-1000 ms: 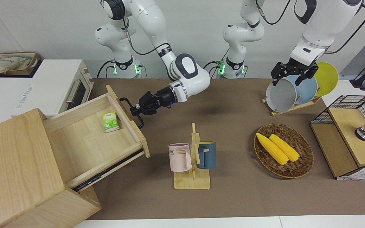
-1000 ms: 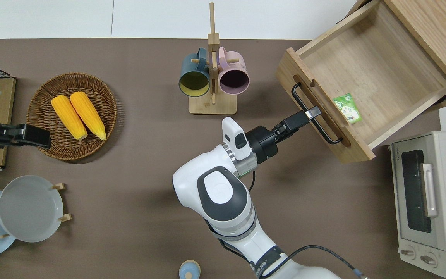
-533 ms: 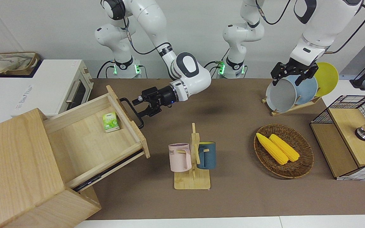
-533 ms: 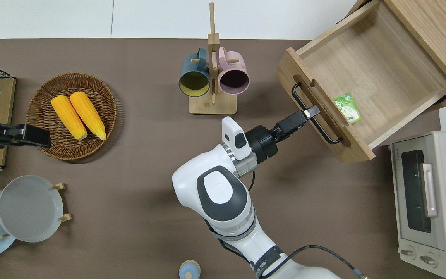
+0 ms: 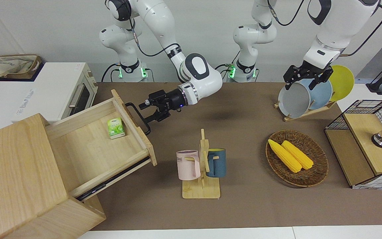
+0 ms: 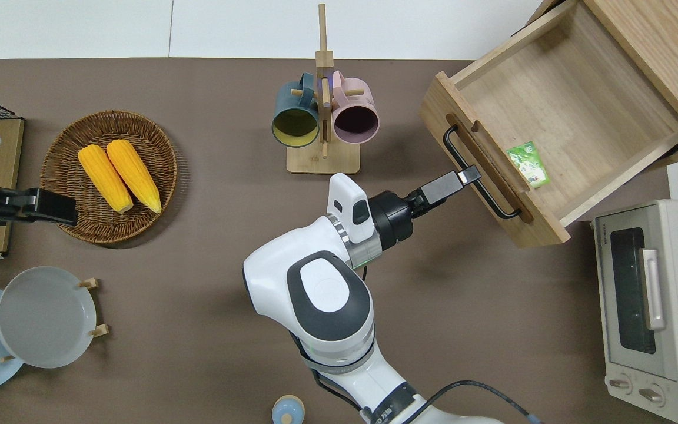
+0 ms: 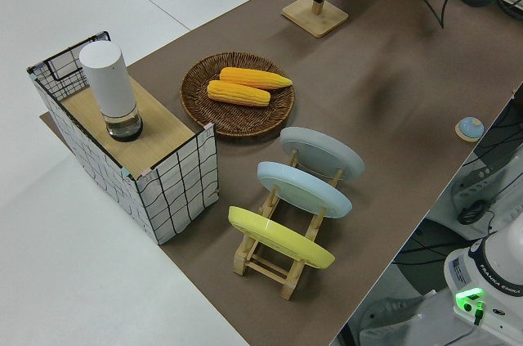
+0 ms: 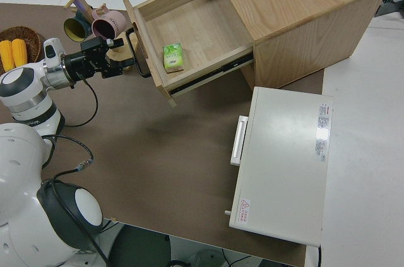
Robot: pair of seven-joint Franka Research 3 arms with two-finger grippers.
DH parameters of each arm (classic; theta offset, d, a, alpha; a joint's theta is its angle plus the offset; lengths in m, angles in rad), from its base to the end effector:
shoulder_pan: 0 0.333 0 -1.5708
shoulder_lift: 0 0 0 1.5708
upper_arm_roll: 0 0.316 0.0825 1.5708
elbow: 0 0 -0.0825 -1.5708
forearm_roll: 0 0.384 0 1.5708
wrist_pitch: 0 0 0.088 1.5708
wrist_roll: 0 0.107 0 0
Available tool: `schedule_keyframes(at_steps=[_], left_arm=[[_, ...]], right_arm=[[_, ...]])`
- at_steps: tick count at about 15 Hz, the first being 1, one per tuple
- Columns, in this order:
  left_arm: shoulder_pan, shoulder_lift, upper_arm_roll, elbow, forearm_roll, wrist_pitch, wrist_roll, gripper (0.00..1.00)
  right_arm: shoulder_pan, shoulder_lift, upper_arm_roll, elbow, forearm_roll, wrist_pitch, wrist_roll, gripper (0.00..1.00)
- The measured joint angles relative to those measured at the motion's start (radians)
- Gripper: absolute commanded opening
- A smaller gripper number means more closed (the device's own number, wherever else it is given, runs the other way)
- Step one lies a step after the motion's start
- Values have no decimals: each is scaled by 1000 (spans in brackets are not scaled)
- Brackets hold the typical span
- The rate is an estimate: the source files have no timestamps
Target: Slide drawer open with right arm
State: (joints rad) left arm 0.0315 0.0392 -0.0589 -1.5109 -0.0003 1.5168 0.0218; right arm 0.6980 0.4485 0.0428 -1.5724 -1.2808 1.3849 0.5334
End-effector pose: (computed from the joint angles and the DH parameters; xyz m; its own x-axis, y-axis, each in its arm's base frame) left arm 0.5612 -0.0147 0.6261 0.9982 -0.0492 -0.0332 -0.0491 -0.9988 0.0033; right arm 0.5519 0.3410 0.4270 0.9073 0.4199 0.0244 0.0582 -0.1827 0.9814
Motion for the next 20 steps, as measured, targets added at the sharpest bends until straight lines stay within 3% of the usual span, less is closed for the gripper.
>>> schedule_keyframes(at_steps=[5, 8, 13, 20], left_arm=[[0, 0, 0, 0, 0, 0, 0, 993], [0, 0, 0, 0, 0, 0, 0, 993], [0, 0, 0, 0, 0, 0, 0, 993], [0, 0, 0, 0, 0, 0, 0, 993]], right_arm=[[26, -24, 2, 121, 198, 0, 0, 985], [26, -68, -1, 176, 341, 0, -1, 985], [-46, -194, -5, 197, 596, 10, -12, 985], [-235, -315, -7, 198, 902, 52, -78, 985]])
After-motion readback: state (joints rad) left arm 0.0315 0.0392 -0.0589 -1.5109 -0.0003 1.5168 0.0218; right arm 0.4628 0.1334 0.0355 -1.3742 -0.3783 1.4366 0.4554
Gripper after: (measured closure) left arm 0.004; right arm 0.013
